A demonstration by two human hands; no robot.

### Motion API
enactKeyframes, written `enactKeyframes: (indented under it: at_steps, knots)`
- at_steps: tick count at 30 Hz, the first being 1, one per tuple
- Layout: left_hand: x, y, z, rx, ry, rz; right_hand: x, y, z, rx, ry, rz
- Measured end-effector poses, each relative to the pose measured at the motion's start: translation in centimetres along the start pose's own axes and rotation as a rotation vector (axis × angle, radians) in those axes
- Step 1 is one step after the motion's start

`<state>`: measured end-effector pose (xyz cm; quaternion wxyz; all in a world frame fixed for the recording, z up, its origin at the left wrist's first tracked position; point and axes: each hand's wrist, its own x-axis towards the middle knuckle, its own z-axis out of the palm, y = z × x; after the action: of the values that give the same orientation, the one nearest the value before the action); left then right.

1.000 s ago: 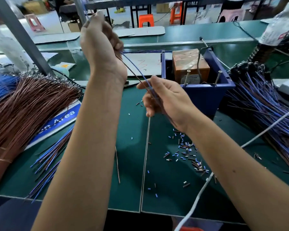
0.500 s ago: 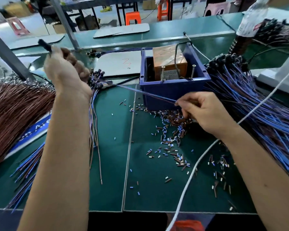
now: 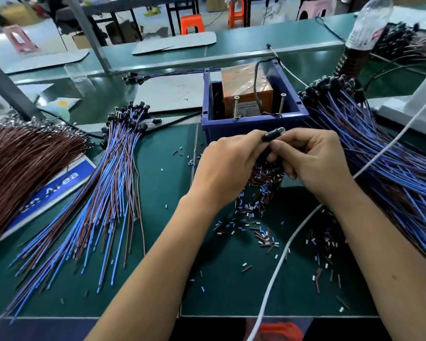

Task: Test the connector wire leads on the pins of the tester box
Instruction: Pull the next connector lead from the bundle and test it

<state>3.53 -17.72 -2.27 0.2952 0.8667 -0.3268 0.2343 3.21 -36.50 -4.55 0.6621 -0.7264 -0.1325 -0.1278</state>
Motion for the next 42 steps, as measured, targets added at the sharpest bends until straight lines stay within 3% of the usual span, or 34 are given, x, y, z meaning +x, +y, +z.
enactKeyframes:
  at_steps: [3, 9, 23, 28, 32, 36, 42]
  knots:
    - [-0.6, -1.1, 0.6, -0.165, 0.02, -0.03, 0.0, 0.0, 0.3, 0.039, 0.02, 0.043]
    - [-1.0, -2.3, 1.4, -0.245, 0.072, -0.137, -0.2, 0.0, 1.0, 0.032, 0.031, 0.101]
    - [-1.2, -2.8, 1.4, -0.498, 0.054, -0.222, -0.3, -0.1, 0.1, 0.072, -0.046, 0.045]
    - [-1.1, -3.2, 0.8, -0.594, 0.145, -0.336, 0.1, 0.0, -1.3, 0.086, 0.1, 0.03]
    - [-1.0, -2.6, 0.9, -0.816, 0.189, -0.425, -0.2, 0.2, 0.5, 0.103, 0.088, 0.068]
    - [-1.0, -2.2, 1.4, -0.986, 0.205, -0.477, -0.8, 0.1, 3.9, 0.297, 0.116, 0.109]
    - [-1.0, -1.3, 1.3, -1.065, 0.228, -0.464, -0.8, -0.5, 4.1, 0.368, 0.175, 0.144]
